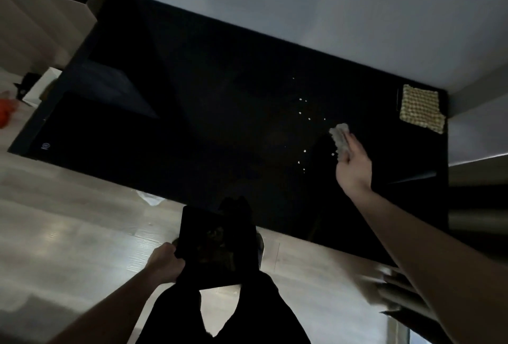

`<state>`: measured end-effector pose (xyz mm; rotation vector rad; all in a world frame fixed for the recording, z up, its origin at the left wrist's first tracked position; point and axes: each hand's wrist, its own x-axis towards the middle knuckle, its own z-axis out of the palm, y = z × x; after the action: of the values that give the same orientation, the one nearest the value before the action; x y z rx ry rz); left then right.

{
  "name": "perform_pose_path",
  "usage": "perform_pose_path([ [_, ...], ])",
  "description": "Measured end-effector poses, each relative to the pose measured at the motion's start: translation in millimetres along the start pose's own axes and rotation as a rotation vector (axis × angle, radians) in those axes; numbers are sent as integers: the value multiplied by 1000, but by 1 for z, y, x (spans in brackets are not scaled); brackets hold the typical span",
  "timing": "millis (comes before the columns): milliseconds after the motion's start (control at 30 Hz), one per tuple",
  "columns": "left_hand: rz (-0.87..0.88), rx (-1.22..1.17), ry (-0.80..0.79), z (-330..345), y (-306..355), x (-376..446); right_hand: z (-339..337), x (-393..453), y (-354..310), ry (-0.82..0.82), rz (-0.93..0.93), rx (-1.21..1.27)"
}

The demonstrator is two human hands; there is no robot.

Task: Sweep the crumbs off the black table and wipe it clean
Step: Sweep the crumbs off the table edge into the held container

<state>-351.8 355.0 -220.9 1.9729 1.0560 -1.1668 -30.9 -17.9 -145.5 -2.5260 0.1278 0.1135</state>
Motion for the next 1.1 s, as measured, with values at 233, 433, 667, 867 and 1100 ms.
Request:
perform_pose_path([
  [233,10,-63,50,28,34,-15,47,23,21,-146,-141,-293],
  [433,18,-66,54,35,47,-21,72,-73,-7,-147,-343,-117],
  [667,29,-53,1,35,54,-28,91,-193,-15,-567,-522,100],
  [867,42,-71,1,30,54,-25,64,-218,-40,-656,-336,398],
  [1100,0,-66,-1,30,56,-26,29,-73,-42,-300,-325,372],
])
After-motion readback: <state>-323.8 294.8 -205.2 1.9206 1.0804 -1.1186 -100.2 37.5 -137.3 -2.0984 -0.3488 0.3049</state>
